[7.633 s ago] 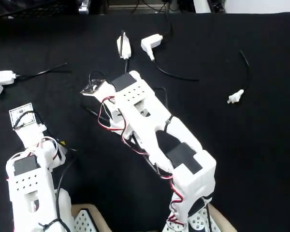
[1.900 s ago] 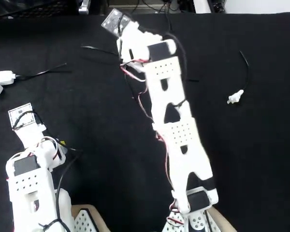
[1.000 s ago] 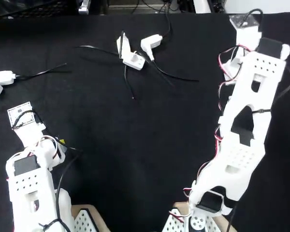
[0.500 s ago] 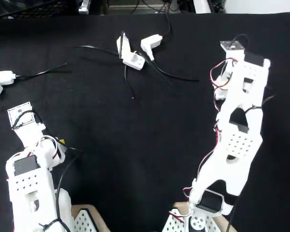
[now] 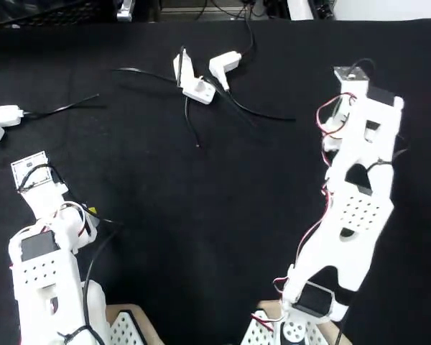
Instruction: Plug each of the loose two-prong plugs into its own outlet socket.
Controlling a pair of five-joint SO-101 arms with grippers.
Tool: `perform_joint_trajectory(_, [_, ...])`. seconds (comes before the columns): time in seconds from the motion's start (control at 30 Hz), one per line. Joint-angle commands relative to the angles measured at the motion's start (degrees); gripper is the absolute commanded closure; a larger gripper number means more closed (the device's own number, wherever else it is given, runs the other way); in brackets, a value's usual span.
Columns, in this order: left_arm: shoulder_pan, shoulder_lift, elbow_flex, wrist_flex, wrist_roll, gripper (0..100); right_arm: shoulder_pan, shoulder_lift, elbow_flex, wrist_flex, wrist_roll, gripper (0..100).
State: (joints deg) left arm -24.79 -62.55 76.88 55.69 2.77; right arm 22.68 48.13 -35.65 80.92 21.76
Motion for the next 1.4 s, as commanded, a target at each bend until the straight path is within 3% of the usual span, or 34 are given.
perform_joint_trajectory(0.0, [0.6,-0.7,-0.2,-1.0,0.0,79,2.3,-1.1,-3.6,2.2,0.6,82.5])
perform_joint_trajectory(0.17, [0.6,-0.7,-0.2,-1.0,0.0,79,2.5,-1.0,-15.8,10.4,9.8,82.4])
perform_joint_trajectory(0.3, [0.6,-0.7,-0.2,-1.0,0.0,79,2.4,-0.8,-24.0,12.3,24.6,82.4])
perform_joint_trajectory(0.47, [0.6,-0.7,-0.2,-1.0,0.0,79,2.9,0.3,-24.7,10.8,44.0,82.4])
perform_joint_trajectory(0.6, [0.6,-0.7,-0.2,-1.0,0.0,79,2.5,4.4,-24.7,10.5,51.8,82.5])
perform_joint_trajectory(1.03, [0.6,-0.7,-0.2,-1.0,0.0,79,1.2,14.0,-24.8,-6.3,54.2,82.8])
perform_joint_trajectory(1.37, [0.7,-0.7,-0.2,-1.0,0.0,79,0.2,16.7,-28.1,-8.4,58.6,82.8])
